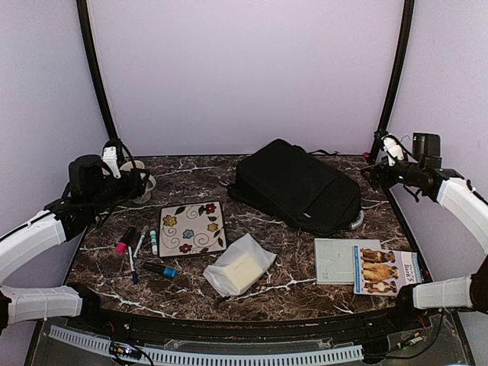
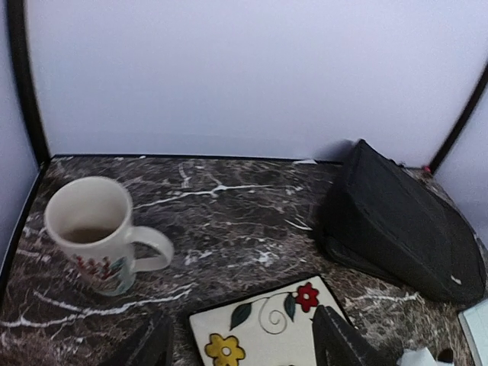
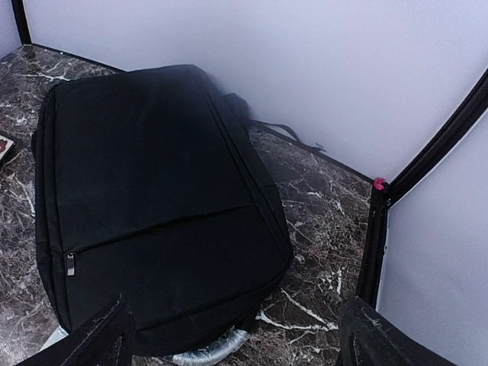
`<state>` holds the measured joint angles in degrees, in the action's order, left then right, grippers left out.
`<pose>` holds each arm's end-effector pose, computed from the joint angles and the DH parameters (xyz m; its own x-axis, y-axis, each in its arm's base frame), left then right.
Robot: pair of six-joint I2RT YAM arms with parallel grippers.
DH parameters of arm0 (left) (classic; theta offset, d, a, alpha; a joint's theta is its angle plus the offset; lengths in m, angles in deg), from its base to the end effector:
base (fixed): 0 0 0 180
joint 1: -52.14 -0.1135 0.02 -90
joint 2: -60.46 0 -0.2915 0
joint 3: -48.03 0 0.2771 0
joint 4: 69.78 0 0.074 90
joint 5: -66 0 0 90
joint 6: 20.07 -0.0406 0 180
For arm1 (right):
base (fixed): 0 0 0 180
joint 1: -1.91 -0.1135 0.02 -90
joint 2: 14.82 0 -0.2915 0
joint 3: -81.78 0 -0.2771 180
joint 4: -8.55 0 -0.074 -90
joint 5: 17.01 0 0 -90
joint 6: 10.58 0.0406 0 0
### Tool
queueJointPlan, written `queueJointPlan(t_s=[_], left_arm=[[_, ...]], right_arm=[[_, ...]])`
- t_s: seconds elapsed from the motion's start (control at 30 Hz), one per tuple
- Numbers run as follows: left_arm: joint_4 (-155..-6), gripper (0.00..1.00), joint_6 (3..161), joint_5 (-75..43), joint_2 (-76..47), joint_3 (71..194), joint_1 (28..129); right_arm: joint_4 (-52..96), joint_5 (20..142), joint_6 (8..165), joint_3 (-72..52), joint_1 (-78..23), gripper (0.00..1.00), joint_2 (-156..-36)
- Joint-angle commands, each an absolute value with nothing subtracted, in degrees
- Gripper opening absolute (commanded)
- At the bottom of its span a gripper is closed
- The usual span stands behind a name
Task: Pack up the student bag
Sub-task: Move the student bag to the center of the board.
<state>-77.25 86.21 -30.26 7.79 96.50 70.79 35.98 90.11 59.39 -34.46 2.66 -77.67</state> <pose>0.2208 -0.0699 0.3019 -0.2447 -0.2115 -0.9462 0.1543 0.9550 -0.2534 0.2651 0.0085 0.3269 -0.3335 -0.3230 -0.8857 -0.3886 0.9030 -0.1830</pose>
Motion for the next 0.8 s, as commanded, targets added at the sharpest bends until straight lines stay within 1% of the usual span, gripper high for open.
queueJointPlan(t_s=[0.0, 0.1, 0.33, 0.53, 0.67, 0.77], left_arm=[[-78.5, 0.64, 73.1, -25.5, 2.0, 105.4, 77.4], [-79.4, 0.63, 70.7, -25.3, -2.5, 110.2, 82.7], [-80.8, 0.65, 69.0, -25.6, -14.7, 118.5, 95.0], [-83.5, 0.66, 70.6, -23.5, -24.5, 124.6, 101.0], [-82.9, 0.67, 73.3, -21.4, -28.4, 126.2, 102.4], [-83.4, 0.67, 75.4, -21.0, -30.7, 127.9, 103.0]], right_arm=[[41.6, 87.6, 59.5, -28.5, 3.3, 0.91, -83.4], [44.6, 85.2, 57.9, -25.1, 3.5, 0.89, -87.2], [46.5, 77.6, 53.5, -21.4, 3.8, 0.88, -92.1], [49.3, 70.1, 49.0, -16.8, 4.4, 0.83, -98.7], [53.4, 72.6, 49.3, -13.9, 4.7, 0.80, -104.3], [55.7, 77.5, 50.1, -12.2, 4.8, 0.80, -108.0]])
